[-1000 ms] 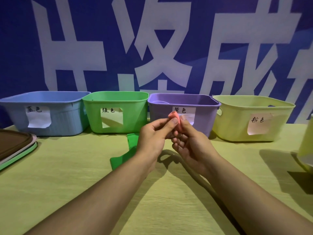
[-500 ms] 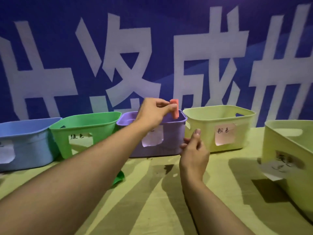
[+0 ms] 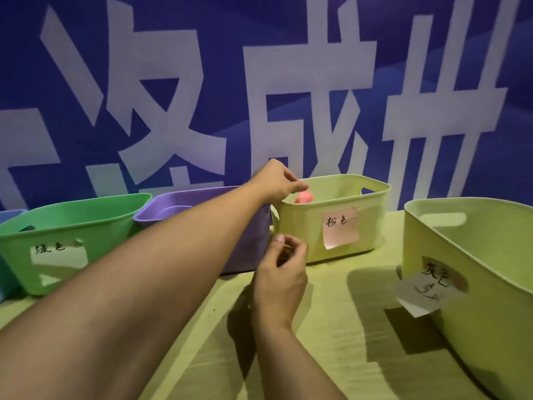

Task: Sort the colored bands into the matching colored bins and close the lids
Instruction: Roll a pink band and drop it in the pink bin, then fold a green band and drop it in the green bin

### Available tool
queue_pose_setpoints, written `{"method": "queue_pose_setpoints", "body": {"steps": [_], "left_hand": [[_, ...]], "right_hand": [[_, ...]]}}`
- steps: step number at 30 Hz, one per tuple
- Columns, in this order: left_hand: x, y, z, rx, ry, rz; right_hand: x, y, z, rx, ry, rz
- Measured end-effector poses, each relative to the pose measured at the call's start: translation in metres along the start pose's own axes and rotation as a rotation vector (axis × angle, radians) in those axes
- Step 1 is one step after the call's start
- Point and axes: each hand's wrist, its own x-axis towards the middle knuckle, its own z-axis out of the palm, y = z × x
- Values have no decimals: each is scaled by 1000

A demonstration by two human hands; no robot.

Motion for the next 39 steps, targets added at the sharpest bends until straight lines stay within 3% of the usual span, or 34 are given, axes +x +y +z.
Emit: {"method": "queue_pose_setpoints", "body": {"steps": [13, 20, 25, 28, 33, 39], "left_hand": [[-101, -22, -37, -252, 298, 162], [-191, -90, -56, -346, 419, 10], [-243, -142, -68, -287, 510, -177], [-250, -157, -73, -227, 468, -209], [-257, -166, -80, -56, 212, -281], [-258, -179, -81, -16, 33, -305]], "right_hand": [[-7, -1, 3, -78, -94, -131], [-21, -6, 7, -109, -323, -309], [-41, -13, 12, -235, -624, -418], [-51, -14, 18, -327, -770, -488], [-61, -8, 22, -529, -965, -501], [-69, -7, 23, -587, -1164, -400]]}}
